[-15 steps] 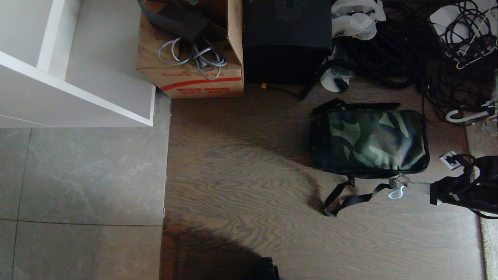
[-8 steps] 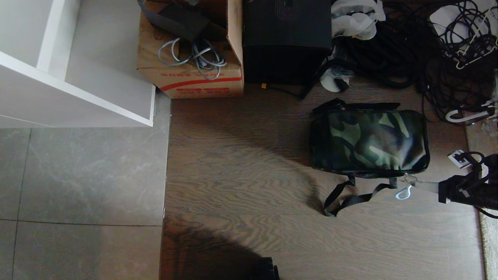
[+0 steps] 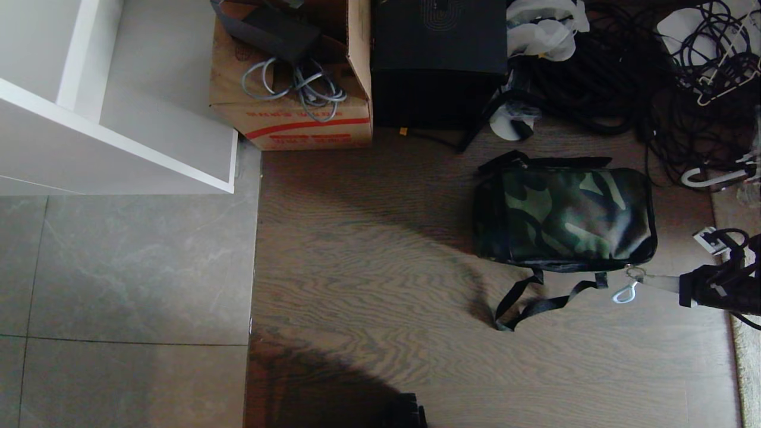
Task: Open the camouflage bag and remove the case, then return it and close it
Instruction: Open the top of the storage box
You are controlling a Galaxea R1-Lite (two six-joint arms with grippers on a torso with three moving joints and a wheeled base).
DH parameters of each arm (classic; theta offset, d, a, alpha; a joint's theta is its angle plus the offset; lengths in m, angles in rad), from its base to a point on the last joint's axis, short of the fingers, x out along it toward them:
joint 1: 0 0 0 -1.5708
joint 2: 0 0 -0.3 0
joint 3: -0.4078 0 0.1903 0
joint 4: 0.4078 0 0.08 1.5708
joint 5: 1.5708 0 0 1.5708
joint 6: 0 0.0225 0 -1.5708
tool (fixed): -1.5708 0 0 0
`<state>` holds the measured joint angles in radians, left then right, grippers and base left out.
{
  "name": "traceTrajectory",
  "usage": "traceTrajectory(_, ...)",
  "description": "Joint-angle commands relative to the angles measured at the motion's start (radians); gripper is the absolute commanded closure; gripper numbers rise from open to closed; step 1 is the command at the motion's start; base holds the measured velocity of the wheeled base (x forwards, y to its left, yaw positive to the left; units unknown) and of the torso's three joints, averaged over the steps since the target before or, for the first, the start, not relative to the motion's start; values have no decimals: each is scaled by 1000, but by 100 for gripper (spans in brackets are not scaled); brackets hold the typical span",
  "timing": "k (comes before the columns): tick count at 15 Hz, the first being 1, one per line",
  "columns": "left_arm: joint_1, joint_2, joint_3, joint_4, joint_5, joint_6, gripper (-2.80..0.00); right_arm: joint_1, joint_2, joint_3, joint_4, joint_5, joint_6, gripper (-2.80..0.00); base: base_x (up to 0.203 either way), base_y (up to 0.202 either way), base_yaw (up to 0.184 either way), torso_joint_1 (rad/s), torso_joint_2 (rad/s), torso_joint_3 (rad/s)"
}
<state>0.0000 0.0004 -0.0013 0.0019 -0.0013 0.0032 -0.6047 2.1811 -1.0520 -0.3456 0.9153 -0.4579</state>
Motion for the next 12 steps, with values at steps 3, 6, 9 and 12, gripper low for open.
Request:
traceTrajectory(3,0,1,1,0,1,0,0,-44,21,-78,75,5,-30,0,0,0,0,0,0,0)
traceTrajectory(6,0,1,1,1,0,0,0,-61,40,-127,138,5,-68,0,0,0,0,0,0,0)
traceTrajectory(9,0,1,1,1,0,0,0,-73,53,-153,142,2,-65,0,0,0,0,0,0,0)
traceTrajectory(12,0,1,0,0,0,0,0,-82,84,-202,144,4,-65,0,0,0,0,0,0,0)
